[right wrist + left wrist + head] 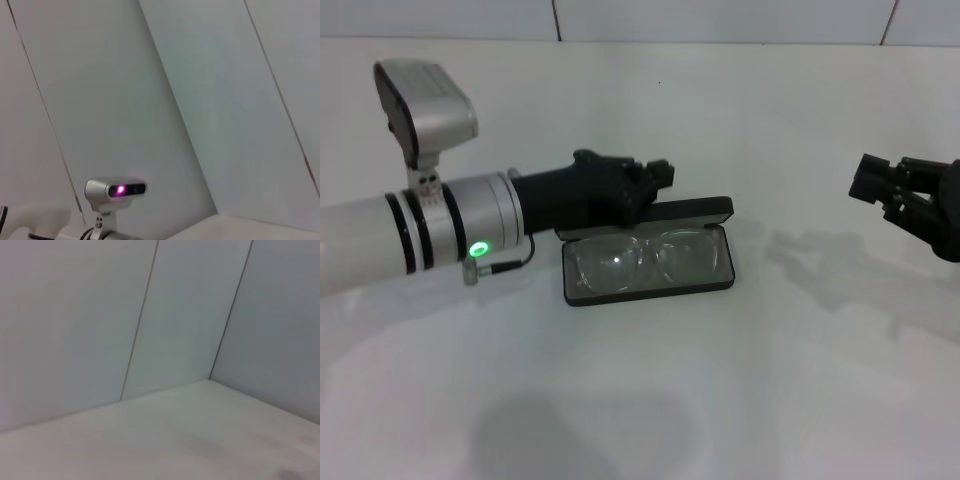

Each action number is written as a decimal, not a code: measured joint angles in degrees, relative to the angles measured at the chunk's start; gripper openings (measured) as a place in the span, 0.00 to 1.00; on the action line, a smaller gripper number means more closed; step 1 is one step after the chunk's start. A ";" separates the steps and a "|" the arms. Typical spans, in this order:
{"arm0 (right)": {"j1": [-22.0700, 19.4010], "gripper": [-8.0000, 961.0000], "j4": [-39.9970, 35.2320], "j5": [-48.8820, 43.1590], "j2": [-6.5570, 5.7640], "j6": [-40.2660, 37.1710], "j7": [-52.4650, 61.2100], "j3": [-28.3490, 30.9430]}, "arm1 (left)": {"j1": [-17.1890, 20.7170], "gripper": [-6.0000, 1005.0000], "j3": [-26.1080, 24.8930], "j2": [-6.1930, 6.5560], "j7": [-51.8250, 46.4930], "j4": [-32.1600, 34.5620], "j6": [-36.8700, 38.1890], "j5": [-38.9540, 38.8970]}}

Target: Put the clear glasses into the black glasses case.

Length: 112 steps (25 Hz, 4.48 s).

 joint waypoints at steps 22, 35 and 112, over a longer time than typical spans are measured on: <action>3.86 0.21 1.15 -1.17 -0.08 4.13 -1.04 -0.62 | 5.21 0.09 0.07 0.11 0.25 -0.64 9.48 -4.52; 4.75 0.21 1.14 -1.40 -0.17 4.52 -1.61 -0.59 | 8.50 0.10 0.10 0.28 0.54 6.96 11.99 -5.52; 6.59 0.21 0.77 -2.90 -0.41 6.95 -1.74 -3.35 | 14.83 0.14 8.05 1.28 1.72 21.37 17.58 -7.15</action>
